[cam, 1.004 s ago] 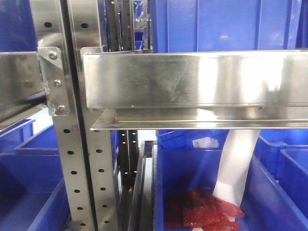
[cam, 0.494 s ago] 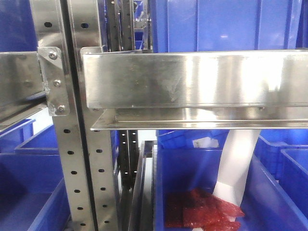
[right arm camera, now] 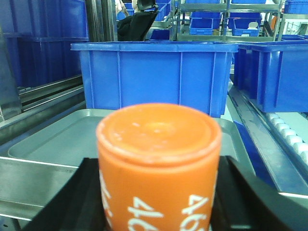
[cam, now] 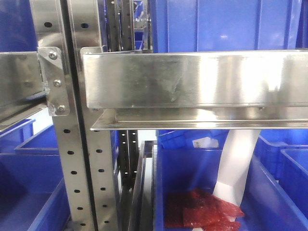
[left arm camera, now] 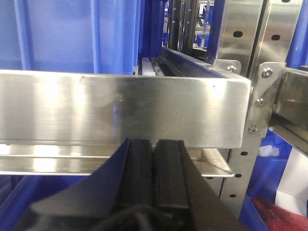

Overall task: Grab orange capacitor from left shelf to right conveyor
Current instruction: 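Lift the capacitor with the right gripper and withdraw from the shelf, then drive the base away from the shelf holding the capacitor in the right gripper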

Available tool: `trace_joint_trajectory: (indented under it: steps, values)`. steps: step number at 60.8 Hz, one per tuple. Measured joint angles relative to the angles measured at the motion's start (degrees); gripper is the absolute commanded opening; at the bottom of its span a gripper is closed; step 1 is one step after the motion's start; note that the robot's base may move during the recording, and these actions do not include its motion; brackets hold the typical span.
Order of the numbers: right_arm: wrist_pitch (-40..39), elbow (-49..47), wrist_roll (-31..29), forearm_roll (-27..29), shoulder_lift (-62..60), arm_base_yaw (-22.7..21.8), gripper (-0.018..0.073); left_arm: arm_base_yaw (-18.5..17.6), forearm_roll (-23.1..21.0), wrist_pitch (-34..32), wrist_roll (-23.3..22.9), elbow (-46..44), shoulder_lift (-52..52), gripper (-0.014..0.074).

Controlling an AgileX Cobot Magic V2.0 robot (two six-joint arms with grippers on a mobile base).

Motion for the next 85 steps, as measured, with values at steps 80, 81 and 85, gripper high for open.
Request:
trace_joint_trajectory:
  steps: [80, 81, 85]
  values:
    - [0.1, 0.0, 0.0, 0.0, 0.0, 0.0, 0.0154, 0.0, 0.0, 0.0, 0.0, 0.0, 0.0, -0.0127]
    - [0.1, 0.0, 0.0, 0.0, 0.0, 0.0, 0.0154, 0.0, 0.0, 0.0, 0.0, 0.0, 0.0, -0.0127]
    - [0.1, 0.0, 0.0, 0.0, 0.0, 0.0, 0.0154, 0.0, 0.0, 0.0, 0.0, 0.0, 0.0, -0.0127]
